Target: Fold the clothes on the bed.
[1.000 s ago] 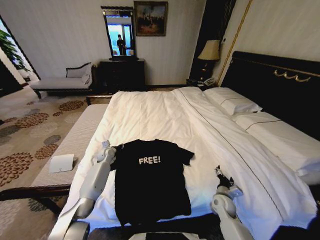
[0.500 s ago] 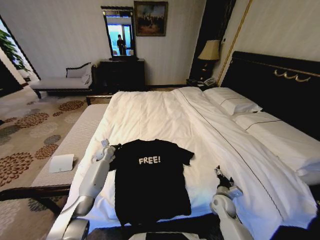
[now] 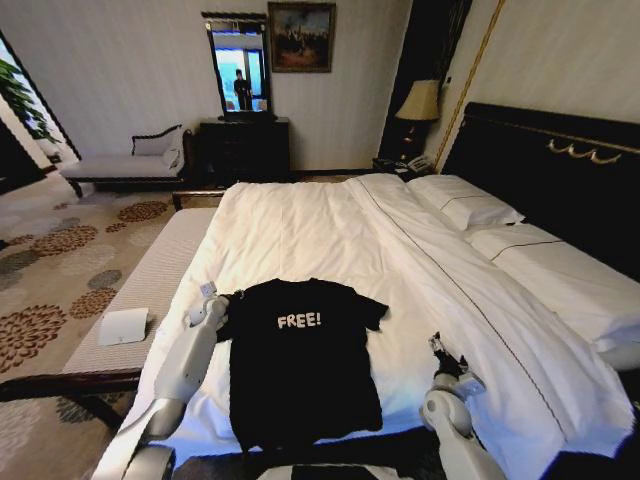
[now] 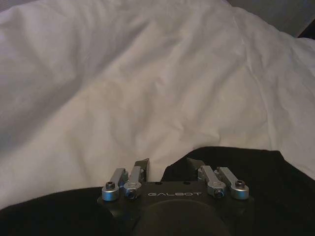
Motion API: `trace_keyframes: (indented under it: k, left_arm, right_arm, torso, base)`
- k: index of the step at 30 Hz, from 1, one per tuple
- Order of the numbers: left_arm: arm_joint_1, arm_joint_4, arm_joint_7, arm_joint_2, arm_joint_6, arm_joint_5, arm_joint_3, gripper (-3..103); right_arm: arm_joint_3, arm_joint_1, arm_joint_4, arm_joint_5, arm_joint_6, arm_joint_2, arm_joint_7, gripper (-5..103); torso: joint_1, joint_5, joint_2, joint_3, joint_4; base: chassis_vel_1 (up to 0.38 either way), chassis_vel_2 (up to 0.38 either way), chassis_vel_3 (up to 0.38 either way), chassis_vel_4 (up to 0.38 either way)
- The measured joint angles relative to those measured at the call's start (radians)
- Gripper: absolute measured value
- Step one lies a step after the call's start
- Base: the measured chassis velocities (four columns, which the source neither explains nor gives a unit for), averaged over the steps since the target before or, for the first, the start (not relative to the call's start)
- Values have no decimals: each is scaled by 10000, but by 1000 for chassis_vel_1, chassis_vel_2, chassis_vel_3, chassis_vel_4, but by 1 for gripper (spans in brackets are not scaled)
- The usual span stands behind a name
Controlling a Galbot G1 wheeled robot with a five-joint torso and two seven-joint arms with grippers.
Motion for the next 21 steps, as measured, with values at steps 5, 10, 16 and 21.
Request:
trace_keyframes:
  k: [5,10,16,21]
  left_arm:
    - [18,13,43,-19,-3,3,10,41]
    - [-63,128,96,-61,-45,6,30,19]
    - [-176,305,168,-95,-110,16,49,2]
    - [-302,431,246,-115,-135,18,60,0]
  right_arm:
    - [-10,10,-28,-13,0,6,26,100]
    - [-9,13,-90,-28,-11,7,64,100]
    - [0,37,-187,-71,-20,13,88,100]
    - [-6,97,-259,-77,-27,10,93,100]
  torso:
    - [0,0,0,0,0]
    - [-1,0,0,0,0]
    - [0,0,0,0,0]
    - [0,0,0,0,0]
  base:
    - [0,0,0,0]
    - [0,0,0,0]
    - [0,0,0,0]
    - [0,0,0,0]
